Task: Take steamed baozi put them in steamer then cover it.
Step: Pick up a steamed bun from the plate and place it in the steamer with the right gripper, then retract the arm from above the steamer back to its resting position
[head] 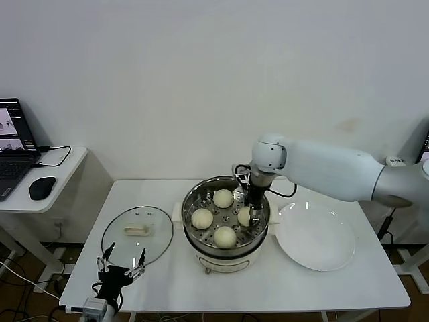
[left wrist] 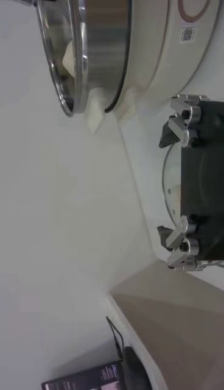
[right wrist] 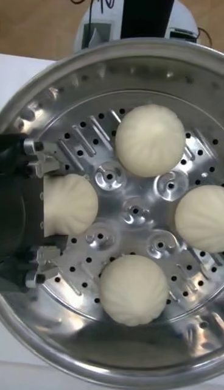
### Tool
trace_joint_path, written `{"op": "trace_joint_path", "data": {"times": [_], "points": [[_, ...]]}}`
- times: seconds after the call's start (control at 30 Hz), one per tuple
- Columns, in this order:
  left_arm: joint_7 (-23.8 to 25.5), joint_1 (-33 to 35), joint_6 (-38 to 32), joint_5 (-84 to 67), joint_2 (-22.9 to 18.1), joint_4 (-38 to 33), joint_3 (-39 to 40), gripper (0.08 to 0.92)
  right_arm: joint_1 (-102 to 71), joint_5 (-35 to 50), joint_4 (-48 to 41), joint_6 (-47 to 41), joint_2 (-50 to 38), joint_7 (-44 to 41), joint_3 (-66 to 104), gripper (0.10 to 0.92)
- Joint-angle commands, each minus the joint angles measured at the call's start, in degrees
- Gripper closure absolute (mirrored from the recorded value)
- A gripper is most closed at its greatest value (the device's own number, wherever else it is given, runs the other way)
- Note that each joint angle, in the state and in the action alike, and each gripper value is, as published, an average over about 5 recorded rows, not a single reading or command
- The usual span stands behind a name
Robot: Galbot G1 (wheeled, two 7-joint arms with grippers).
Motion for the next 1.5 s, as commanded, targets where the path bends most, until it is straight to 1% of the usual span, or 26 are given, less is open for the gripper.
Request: {"op": "trace_joint_path", "data": {"times": [0.03,0.13,0.23,0.27,0.4,0.43,0.6,0.67,0.73,0.83,1.0,1.17,1.27,1.4,1.5], "points": [[0.66,-0.44,0.49,0.08,-0.25,-0.48,0.22,0.177,2.24,-0.44,3.71,-0.11,-6.75,-0.56,6.39,0.243],[0.45,-0.25,0.32,0.23,-0.24,-0.41,0.16,0.177,1.80,0.03,6.94,0.10,-11.70,-0.17,13.90,0.209],[0.11,-0.03,-1.45,1.12,-0.19,0.33,0.07,0.177,-2.84,2.82,10.35,1.03,-16.85,5.36,25.55,0.203],[-0.05,0.03,-2.29,1.47,-0.17,0.65,0.17,0.177,-5.33,4.49,11.66,1.77,-18.48,9.87,29.86,0.203],[-1.39,0.30,-4.53,1.08,-0.02,1.76,1.19,0.177,-18.81,14.14,18.68,4.51,-25.56,34.08,46.25,0.202],[-2.01,0.42,-4.79,0.43,-0.02,1.84,1.47,0.177,-23.47,15.68,20.62,5.36,-27.21,38.80,50.35,0.202],[-5.87,1.46,-5.35,-2.05,-0.54,1.42,1.97,0.177,-47.97,18.96,28.64,11.66,-31.78,56.95,69.99,0.203],[-6.72,2.03,-5.51,-2.27,-0.45,1.10,1.99,0.177,-57.22,19.59,30.47,14.46,-31.43,63.51,76.54,0.203],[-6.92,2.49,-5.82,-2.39,-0.23,0.67,1.95,0.177,-66.04,19.06,31.79,16.94,-29.05,67.91,84.17,0.202],[-6.87,2.78,-6.21,-2.47,-0.10,0.06,1.74,0.177,-78.32,17.81,33.60,19.47,-22.91,70.27,94.79,0.203],[-6.54,2.47,-5.50,-2.68,0.15,-0.18,1.38,0.177,-91.89,14.81,34.88,25.38,-10.98,68.87,106.32,0.203],[-6.36,1.67,-4.88,-1.97,0.98,0.25,0.64,0.177,-102.72,13.84,35.15,30.38,-2.28,70.51,111.44,0.203],[-6.38,0.86,-5.64,0.33,1.97,1.10,-0.22,0.177,-108.86,16.89,36.42,31.33,0.63,72.43,112.72,0.203],[-6.95,-1.24,-7.39,8.30,2.92,3.29,-1.15,0.177,-114.77,19.61,37.69,32.10,4.16,73.16,114.05,0.202],[-9.22,-2.83,-9.65,23.67,3.38,5.70,-1.37,0.177,-116.78,18.82,38.13,32.84,5.29,72.94,114.22,0.203]]}}
